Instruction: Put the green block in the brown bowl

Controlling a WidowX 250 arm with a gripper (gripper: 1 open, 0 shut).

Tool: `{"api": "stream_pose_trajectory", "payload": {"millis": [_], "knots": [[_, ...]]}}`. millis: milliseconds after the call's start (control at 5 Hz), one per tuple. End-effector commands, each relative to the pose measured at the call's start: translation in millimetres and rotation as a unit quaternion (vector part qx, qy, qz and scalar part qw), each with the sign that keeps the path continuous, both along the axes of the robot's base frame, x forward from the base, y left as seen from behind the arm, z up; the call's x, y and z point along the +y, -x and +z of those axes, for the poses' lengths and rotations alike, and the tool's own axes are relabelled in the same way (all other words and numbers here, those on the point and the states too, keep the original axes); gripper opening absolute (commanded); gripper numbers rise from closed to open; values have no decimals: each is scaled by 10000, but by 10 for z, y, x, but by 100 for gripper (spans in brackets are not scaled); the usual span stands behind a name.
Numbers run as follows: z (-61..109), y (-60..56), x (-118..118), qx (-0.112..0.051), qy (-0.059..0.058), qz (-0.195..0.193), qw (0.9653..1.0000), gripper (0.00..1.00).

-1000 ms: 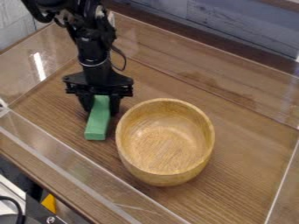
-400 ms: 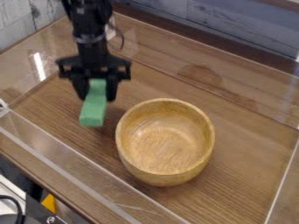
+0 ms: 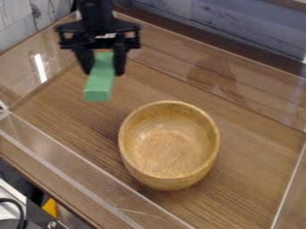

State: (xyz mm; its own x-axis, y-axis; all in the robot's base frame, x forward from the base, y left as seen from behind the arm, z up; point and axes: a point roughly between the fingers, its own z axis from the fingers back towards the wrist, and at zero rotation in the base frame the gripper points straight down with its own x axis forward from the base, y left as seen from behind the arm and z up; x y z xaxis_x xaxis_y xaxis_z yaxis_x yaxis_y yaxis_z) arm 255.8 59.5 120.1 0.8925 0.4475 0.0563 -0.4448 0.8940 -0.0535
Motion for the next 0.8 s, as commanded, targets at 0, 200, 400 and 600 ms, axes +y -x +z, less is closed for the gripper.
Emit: {"api": "stream_pose_trajectory", "payload": {"millis": [0,200,400,600], "knots": [[169,-128,-245,-348,-40,-192,9992,0],[113,-132,-111,-376,-95,-291,9988,0],[93,-113,10,-376,-136,-284,9988,0],[30,-94,158,-365,-177,-231,9989,0]]}}
